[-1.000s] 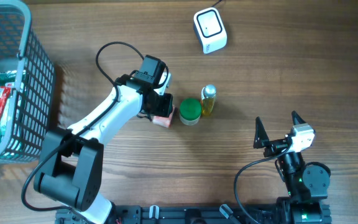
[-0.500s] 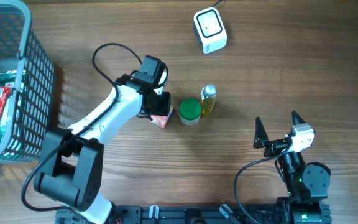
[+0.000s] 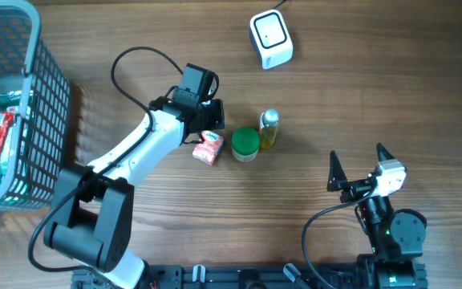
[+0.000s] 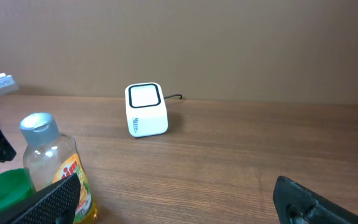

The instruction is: Scan the item barcode

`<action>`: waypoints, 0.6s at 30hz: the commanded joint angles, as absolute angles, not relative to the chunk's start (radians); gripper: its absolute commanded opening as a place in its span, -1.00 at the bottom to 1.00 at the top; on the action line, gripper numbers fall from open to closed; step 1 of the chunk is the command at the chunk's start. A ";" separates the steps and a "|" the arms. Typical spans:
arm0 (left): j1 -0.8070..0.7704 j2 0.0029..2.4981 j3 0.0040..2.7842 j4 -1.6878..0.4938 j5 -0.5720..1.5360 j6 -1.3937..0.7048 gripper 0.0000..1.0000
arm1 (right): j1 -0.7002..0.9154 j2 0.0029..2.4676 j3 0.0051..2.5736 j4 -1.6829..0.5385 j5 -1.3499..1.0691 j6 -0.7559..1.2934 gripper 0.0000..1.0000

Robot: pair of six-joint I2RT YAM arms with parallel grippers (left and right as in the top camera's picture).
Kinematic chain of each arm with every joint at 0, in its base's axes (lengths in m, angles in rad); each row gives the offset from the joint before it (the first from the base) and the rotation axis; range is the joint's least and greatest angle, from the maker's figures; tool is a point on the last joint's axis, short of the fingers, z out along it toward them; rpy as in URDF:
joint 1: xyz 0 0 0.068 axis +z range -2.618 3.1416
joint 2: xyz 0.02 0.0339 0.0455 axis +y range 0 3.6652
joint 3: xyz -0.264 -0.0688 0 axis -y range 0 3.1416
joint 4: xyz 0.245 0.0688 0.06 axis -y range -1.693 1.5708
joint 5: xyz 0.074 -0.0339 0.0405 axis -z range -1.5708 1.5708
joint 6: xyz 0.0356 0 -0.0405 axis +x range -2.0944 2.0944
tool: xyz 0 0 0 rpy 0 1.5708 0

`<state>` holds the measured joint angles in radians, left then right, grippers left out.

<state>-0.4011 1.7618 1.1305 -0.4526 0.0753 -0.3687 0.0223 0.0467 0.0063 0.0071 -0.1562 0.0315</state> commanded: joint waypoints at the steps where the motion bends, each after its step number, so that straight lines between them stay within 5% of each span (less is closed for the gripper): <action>1: -0.405 1.792 1.131 -0.488 0.070 -0.427 -0.92 | 0.017 0.044 0.005 0.010 -0.154 0.028 0.99; 9: -0.408 1.812 1.131 -0.758 0.207 -0.399 -0.92 | 0.017 0.044 0.005 0.010 -0.154 0.028 0.99; 18: -0.408 1.811 1.131 -0.790 0.344 -0.376 -0.92 | 0.017 0.044 0.005 0.010 -0.154 0.028 1.00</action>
<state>-0.4049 1.8065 1.1297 -0.7860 0.3038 -0.3939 0.0223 0.0467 0.0063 0.0067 -0.1558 0.0315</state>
